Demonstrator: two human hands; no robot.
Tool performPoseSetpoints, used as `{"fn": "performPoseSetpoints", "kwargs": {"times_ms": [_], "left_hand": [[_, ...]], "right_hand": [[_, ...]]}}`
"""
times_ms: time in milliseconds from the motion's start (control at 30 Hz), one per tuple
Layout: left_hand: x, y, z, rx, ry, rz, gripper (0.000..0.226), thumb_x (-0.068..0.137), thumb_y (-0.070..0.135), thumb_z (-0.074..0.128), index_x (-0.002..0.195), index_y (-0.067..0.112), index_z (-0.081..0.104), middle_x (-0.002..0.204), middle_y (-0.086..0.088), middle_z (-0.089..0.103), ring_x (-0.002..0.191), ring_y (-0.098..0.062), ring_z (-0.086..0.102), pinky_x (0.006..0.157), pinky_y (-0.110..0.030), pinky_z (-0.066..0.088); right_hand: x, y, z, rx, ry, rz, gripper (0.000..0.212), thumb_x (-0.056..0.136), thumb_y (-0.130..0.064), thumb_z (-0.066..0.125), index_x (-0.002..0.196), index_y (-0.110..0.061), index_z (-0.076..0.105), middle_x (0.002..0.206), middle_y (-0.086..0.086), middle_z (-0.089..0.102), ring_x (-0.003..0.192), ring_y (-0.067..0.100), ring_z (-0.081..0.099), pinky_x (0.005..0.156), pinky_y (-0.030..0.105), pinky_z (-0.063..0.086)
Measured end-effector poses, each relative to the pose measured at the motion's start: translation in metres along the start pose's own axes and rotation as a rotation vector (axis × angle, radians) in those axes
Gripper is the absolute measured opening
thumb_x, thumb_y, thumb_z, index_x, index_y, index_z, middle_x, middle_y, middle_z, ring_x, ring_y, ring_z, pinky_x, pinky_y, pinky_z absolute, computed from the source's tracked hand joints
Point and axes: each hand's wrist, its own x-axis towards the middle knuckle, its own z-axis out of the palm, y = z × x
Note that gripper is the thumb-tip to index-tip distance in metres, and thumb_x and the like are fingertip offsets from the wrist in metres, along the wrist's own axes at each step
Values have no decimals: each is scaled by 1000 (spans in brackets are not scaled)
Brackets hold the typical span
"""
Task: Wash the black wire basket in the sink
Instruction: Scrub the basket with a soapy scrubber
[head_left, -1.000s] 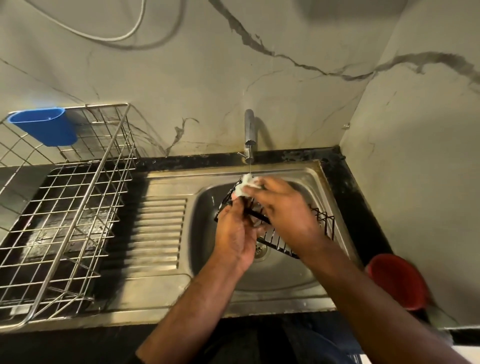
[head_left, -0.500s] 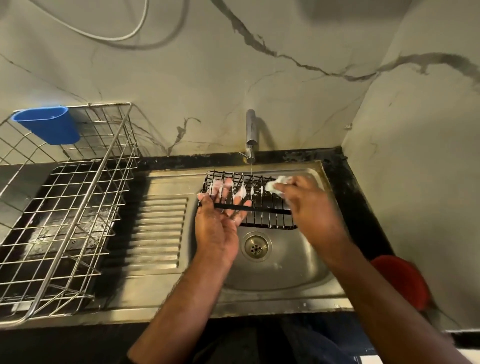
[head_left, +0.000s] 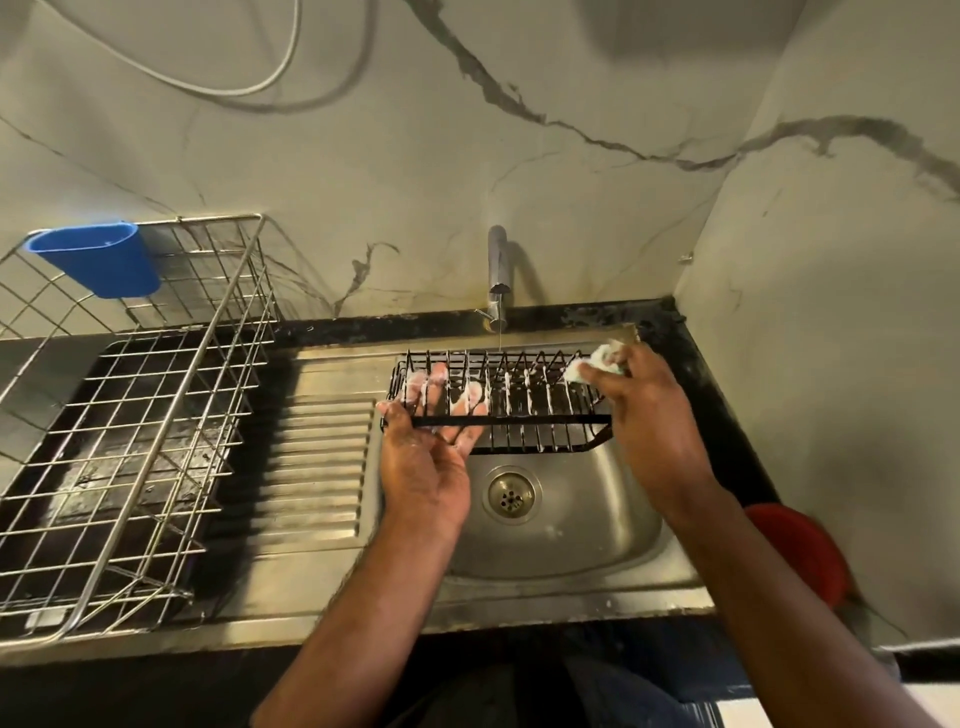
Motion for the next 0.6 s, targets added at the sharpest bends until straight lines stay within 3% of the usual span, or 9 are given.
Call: {"fn": "performPoseSetpoints", "kwargs": {"times_ms": [33,67,133,200,333,467,600], "left_hand": [[0,-1,-1,-7,-2,-8,36,110,38,34,120,16,62,116,-7,77,103,-31,75,98,-54,54],[0,-2,-1,-17,-7,-17,37,111,37,34,121,15,62,117,-7,77,104,-31,75,98,-53,54],[-3,-5,0,-23,-7,-34,39,111,38,33,122,14,62,119,-8,76,106,-31,74,96,-52,55],[-5,-7,0,-13,-10,-43,40,111,40,33,122,15,63,118,-7,76,104,-29,75,88,-48,57],[-7,-5,-6,0,-48,-17,38,110,38,36,126,15,61,119,-6,76,104,-30,75,93,-53,55],[-10,-9,-11,63,-59,5,36,107,34,40,129,13,61,121,-7,76,111,-32,72,99,-55,52],[-18,-21,-9,105,-98,-10,35,106,35,41,123,15,64,119,-6,76,107,-28,74,95,-51,54]], "right_hand": [[-1,-6,4,-6,3,-25,42,93,-26,39,118,-14,71,119,6,58,105,17,50,89,26,40],[0,-19,7,34,-19,-42,41,94,-33,40,118,-19,70,118,-5,56,101,10,52,86,25,42],[-5,-38,16,62,-130,-97,35,97,-42,44,119,-23,62,110,-15,49,90,0,50,82,17,41],[-9,-43,20,14,-170,-184,41,96,-42,41,126,-22,60,110,-13,46,88,-5,44,83,9,35],[-3,-12,3,-16,-55,-22,39,98,-31,42,129,-21,64,125,-6,49,101,-4,43,92,5,37],[1,-2,-2,-109,7,79,39,98,-4,54,133,-17,62,124,8,51,98,13,58,82,15,49],[5,-45,18,-109,-99,-55,47,97,-2,54,141,-20,54,124,6,49,103,7,47,91,26,54]]}}
